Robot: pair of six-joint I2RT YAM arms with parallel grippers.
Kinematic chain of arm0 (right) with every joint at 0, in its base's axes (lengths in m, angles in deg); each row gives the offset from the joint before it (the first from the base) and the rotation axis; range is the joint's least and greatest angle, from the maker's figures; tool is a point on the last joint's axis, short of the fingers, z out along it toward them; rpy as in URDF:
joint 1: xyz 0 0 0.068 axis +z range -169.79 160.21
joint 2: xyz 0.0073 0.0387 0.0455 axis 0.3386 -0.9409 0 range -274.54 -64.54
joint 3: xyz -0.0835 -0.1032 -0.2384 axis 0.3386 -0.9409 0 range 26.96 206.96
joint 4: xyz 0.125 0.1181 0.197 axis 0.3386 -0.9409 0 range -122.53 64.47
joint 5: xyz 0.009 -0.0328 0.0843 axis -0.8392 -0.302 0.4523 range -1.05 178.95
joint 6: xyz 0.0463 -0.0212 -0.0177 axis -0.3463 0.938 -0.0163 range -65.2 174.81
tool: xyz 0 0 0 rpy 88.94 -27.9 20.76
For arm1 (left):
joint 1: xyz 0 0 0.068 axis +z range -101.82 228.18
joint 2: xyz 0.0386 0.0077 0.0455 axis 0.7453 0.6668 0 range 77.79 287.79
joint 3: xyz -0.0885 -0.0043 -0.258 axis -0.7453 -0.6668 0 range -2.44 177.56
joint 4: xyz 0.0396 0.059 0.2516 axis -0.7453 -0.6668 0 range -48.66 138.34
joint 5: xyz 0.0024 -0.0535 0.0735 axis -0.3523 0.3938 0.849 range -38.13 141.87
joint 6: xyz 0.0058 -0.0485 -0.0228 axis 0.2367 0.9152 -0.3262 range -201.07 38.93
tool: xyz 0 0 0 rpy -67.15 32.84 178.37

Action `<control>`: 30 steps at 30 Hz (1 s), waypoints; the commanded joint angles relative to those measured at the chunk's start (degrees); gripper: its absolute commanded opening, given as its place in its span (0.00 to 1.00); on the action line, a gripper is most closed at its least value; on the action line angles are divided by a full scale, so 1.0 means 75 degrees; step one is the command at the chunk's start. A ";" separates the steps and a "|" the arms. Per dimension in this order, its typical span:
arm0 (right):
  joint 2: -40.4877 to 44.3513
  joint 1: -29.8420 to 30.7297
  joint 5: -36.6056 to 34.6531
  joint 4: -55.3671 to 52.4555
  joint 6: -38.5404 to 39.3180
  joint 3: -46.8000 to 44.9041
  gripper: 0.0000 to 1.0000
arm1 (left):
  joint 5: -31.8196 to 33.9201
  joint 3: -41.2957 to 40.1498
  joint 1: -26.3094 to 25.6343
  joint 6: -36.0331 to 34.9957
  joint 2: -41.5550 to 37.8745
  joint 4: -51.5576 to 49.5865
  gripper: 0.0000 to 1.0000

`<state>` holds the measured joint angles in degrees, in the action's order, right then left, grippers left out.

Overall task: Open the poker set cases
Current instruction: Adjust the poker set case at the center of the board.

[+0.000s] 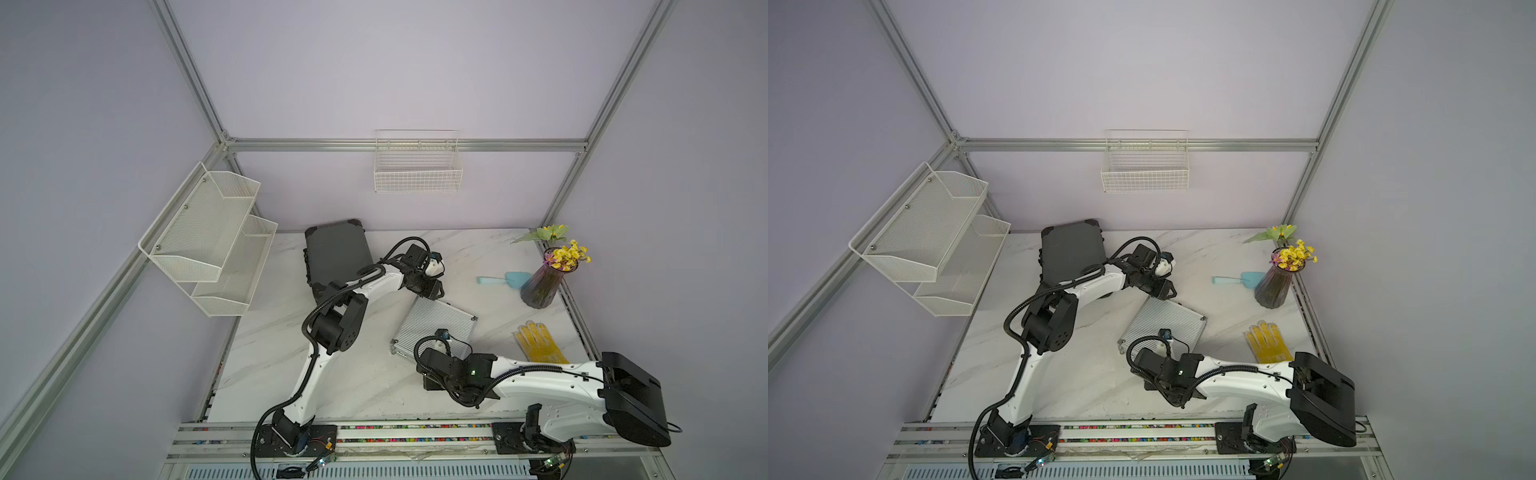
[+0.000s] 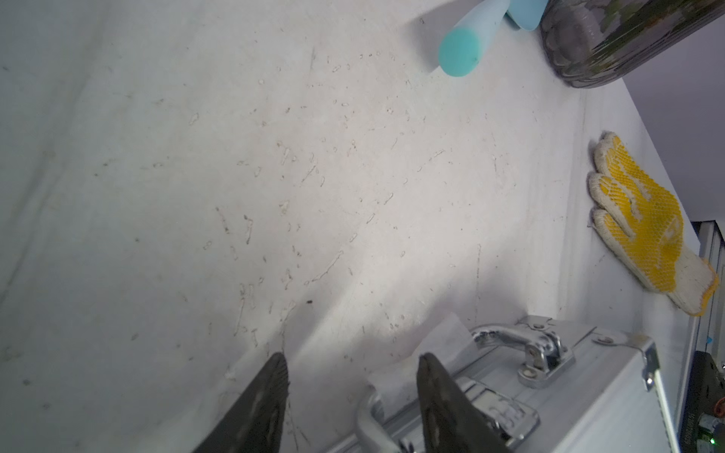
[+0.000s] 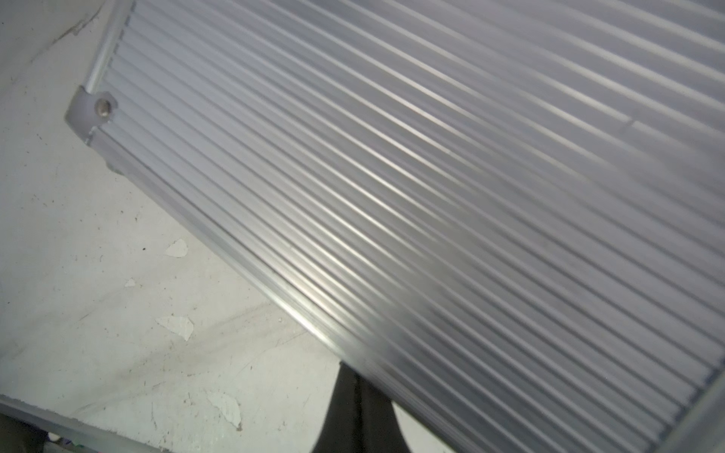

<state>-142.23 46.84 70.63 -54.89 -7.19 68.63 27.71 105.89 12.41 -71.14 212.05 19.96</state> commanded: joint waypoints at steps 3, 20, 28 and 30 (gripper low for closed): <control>0.0007 -0.0274 -0.0306 -0.0139 -0.0300 -0.0201 0.00 | 0.0022 0.0028 -0.0046 0.0007 0.0193 -0.0294 0.55; 0.0975 -0.2117 -0.0098 -0.0046 0.0494 -0.0951 0.00 | -0.0060 -0.0562 -0.0037 0.0252 -0.0220 -0.0406 0.55; 0.0881 -0.3229 -0.0166 0.0598 0.1477 -0.0951 0.00 | -0.0073 -0.1379 0.0008 0.0258 -0.0807 -0.0435 0.55; 0.0809 -0.3501 -0.0119 0.0838 0.1717 -0.0927 0.00 | -0.0120 -0.1569 0.0021 0.0470 -0.0948 -0.0435 0.55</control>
<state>-135.47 23.34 73.86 -56.86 2.05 61.11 30.14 98.29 14.29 -68.06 207.42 25.01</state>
